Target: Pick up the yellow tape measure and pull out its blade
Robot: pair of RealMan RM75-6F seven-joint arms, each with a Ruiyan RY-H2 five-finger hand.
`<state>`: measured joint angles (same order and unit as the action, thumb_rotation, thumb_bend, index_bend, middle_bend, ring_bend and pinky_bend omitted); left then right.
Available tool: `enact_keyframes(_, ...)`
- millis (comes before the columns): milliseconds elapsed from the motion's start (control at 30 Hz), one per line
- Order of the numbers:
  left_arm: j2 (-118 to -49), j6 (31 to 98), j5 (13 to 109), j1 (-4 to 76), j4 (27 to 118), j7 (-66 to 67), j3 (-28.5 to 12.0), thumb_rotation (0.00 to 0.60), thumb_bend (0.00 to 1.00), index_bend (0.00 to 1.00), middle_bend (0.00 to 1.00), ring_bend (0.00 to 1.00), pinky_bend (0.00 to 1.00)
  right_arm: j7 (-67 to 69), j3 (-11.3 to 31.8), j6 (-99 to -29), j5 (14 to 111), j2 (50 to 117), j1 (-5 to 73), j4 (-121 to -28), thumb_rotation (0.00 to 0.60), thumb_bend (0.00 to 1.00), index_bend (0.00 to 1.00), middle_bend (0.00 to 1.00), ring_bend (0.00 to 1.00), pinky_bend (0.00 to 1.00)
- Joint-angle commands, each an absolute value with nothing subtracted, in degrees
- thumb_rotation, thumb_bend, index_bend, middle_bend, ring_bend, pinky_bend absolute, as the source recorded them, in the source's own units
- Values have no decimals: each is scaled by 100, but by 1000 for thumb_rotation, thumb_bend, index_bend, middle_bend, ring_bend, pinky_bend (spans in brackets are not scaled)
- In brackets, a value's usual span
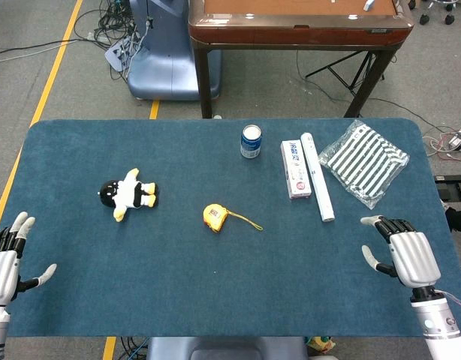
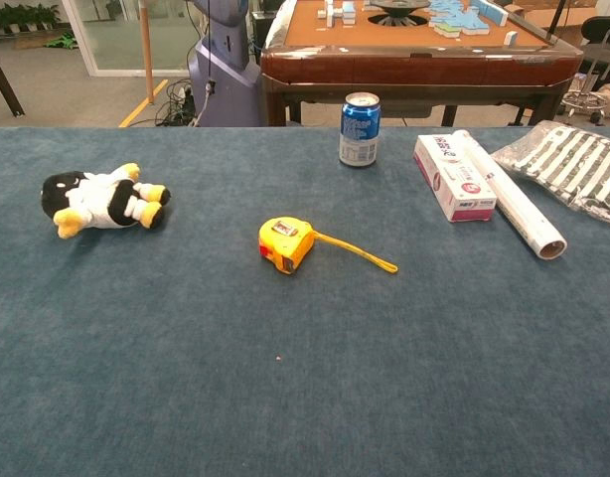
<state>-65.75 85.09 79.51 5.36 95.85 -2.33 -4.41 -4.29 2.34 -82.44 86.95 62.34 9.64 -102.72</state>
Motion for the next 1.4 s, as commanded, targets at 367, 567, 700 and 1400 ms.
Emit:
enact_keyframes(367,-6637,8454,7951,554,9571,-228,-484,600,189,0,0,0,0,-842,594,-7324,8430,6377,1642,-10325,600,433,299,340,342,297)
enact_keyframes(567,-6632,8500,7939,495,9591,-229,-473,600,188,0,0,0,0,-1276,1006,-6088,7992,6796,2650,-10269,600,423,299,340,342,297)
enact_keyframes(700,-6615,8568,7949,445,9612,-227,-471,600,188,0,0,0,0,-1619,1209,-5360,7541,7160,3276,-10129,600,413,299,340,342,297)
enact_keyframes(1400,-6498,8646,8007,324,9701,-296,-456,600,188,0,0,0,0,-3006,1464,-3764,4821,9222,5926,-8220,600,362,188,234,176,296)
